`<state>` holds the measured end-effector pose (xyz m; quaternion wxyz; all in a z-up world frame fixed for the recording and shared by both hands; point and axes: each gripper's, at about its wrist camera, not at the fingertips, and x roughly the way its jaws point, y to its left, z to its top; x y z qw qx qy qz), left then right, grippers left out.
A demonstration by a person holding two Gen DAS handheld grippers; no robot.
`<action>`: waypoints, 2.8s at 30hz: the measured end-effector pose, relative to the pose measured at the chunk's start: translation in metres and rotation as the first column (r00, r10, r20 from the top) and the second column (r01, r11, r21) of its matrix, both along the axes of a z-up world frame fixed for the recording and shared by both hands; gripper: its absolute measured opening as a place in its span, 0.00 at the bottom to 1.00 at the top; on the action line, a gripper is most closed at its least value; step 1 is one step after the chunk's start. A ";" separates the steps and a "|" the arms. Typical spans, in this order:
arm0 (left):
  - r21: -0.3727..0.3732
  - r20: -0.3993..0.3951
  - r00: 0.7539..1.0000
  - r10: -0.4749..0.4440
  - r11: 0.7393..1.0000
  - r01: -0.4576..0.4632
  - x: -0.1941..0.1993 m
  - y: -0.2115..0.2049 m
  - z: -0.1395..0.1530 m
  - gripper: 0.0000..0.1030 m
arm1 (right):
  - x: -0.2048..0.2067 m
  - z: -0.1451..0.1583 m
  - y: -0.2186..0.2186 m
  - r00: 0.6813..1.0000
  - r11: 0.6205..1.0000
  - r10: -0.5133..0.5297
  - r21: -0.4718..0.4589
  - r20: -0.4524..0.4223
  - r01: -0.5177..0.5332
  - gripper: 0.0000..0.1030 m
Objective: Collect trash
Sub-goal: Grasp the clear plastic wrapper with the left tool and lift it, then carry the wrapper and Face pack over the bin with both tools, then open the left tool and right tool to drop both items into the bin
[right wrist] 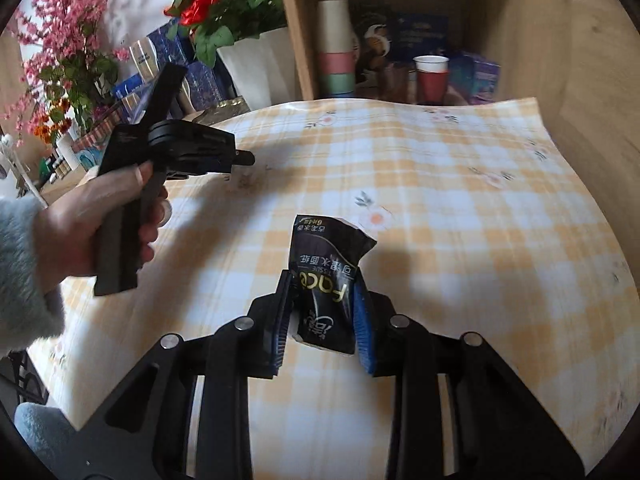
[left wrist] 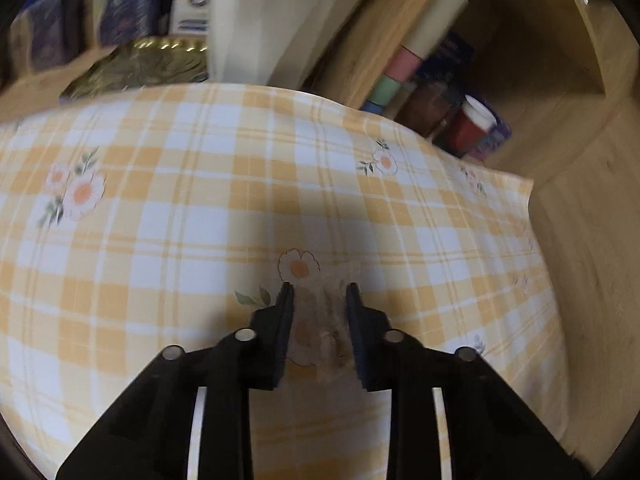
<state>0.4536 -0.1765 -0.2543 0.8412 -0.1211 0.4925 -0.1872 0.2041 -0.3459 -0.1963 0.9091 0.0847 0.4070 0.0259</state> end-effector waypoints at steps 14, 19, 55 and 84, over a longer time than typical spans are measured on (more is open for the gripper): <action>-0.009 0.053 0.989 -0.135 0.991 0.135 -0.145 0.026 0.062 0.08 | -0.095 0.026 -0.030 0.992 0.984 -0.122 0.131 0.023 0.117 0.30; -0.096 0.045 0.993 -0.107 0.989 0.111 -0.226 0.078 0.073 0.08 | -0.129 0.023 -0.008 0.995 0.984 -0.093 0.152 -0.020 0.095 0.30; 0.083 0.065 0.976 -0.208 0.976 0.202 -0.504 0.153 0.011 0.08 | -0.272 0.026 0.104 0.991 0.986 0.129 0.108 -0.029 -0.125 0.32; 0.240 0.390 0.915 -0.105 0.971 0.010 -0.514 0.179 0.043 0.90 | -0.267 -0.004 0.132 0.973 0.990 0.140 0.015 -0.181 -0.140 0.34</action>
